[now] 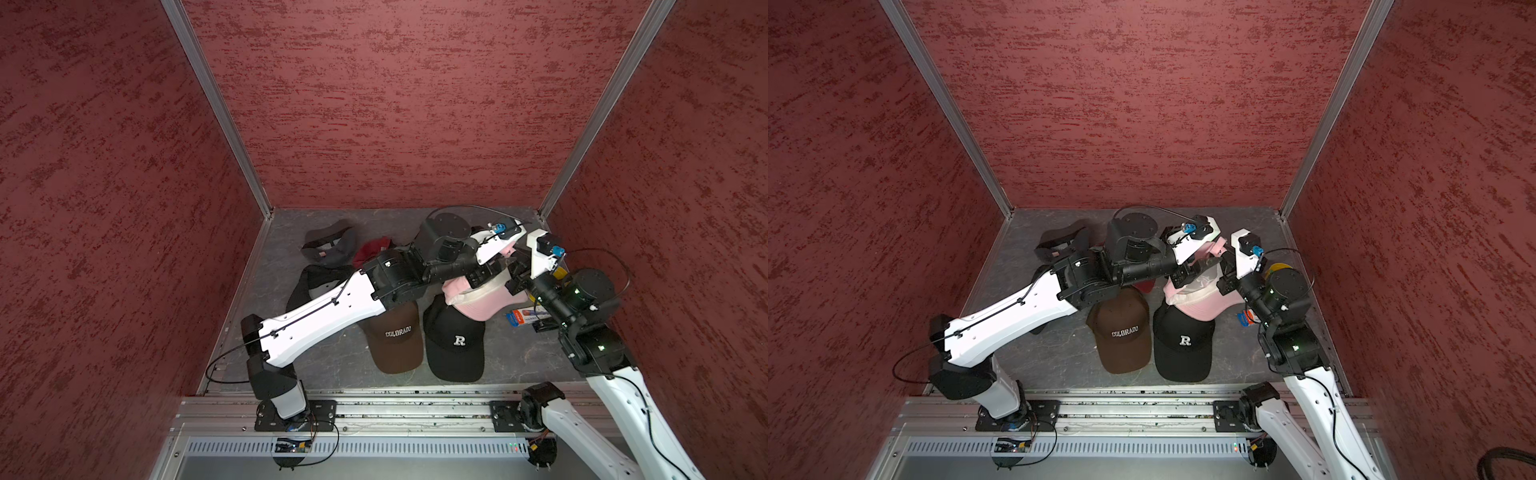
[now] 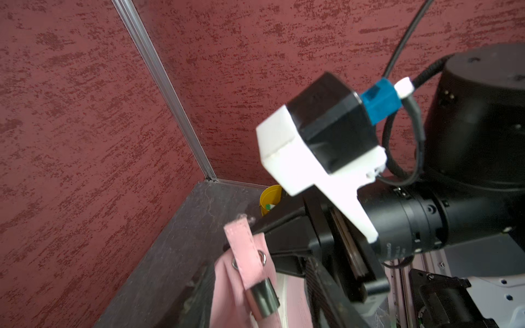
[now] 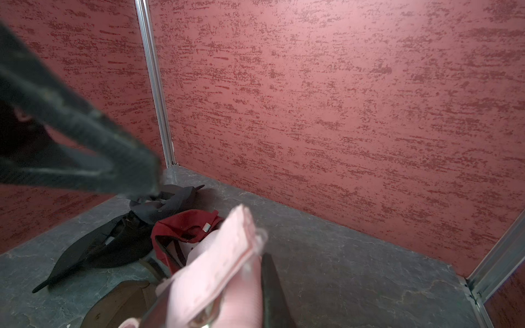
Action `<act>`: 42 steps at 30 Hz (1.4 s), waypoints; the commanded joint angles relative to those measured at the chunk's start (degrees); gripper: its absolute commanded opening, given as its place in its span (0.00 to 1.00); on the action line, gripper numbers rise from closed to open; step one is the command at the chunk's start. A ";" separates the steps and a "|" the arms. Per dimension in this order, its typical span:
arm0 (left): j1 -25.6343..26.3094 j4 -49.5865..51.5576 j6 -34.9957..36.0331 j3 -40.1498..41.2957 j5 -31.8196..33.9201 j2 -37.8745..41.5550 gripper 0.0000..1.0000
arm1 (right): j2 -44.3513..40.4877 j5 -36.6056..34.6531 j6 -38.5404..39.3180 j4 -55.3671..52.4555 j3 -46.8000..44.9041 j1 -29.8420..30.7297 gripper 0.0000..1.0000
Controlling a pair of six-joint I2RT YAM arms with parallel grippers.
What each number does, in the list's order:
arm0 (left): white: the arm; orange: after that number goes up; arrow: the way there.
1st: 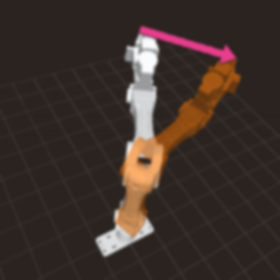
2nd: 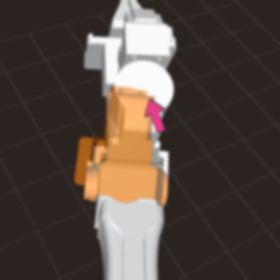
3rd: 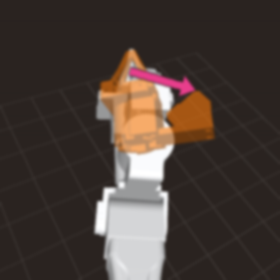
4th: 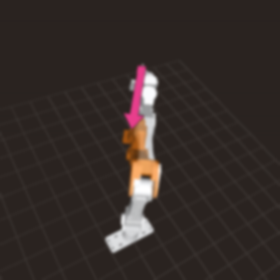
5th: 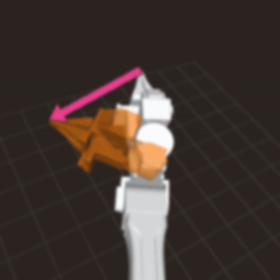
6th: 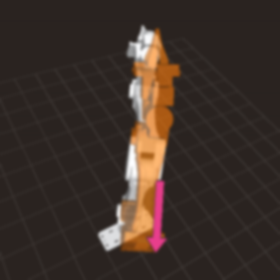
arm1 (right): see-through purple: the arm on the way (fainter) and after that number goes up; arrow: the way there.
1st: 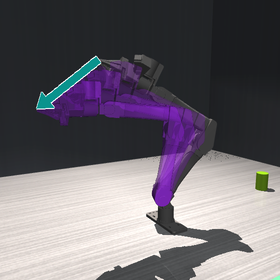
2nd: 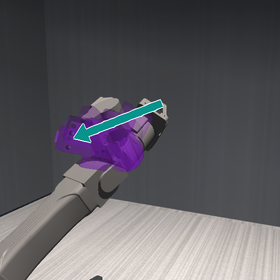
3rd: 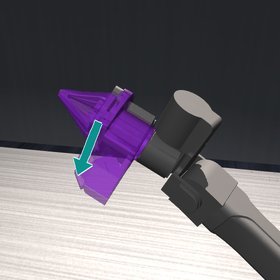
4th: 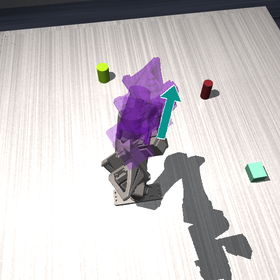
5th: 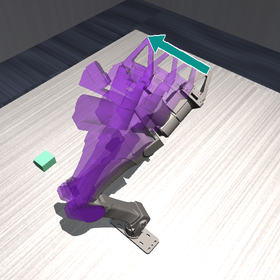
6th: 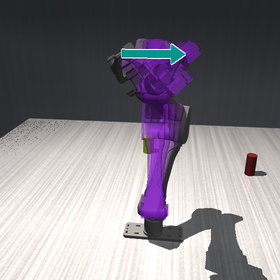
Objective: Open the adjustable buckle of the baseball cap
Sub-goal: Pick up the baseball cap from the center of the board, then open the adjustable buckle on the baseball cap.
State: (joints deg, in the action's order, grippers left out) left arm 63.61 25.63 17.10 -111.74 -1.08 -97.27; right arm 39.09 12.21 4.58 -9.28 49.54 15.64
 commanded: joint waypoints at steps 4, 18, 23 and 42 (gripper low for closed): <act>-1.11 0.71 -3.27 -6.45 -2.73 -5.11 0.53 | -0.86 -0.21 -0.97 2.12 0.18 -0.17 0.00; -2.35 4.58 -6.67 -10.91 -5.37 -8.87 0.20 | -0.62 -0.78 -1.33 2.16 -0.06 -0.15 0.00; -2.35 3.03 -7.15 -9.02 -5.68 -7.41 0.06 | 0.01 -1.20 -1.59 2.16 -0.03 -0.10 0.00; -0.70 -2.59 -7.79 3.54 -6.29 1.15 0.00 | 2.92 -2.55 -4.55 3.17 0.55 -0.11 0.00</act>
State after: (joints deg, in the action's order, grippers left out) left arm 61.84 24.43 10.20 -109.65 -5.52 -99.22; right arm 41.65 11.90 1.63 -9.06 49.54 15.75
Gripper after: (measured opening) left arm 0.062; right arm 0.048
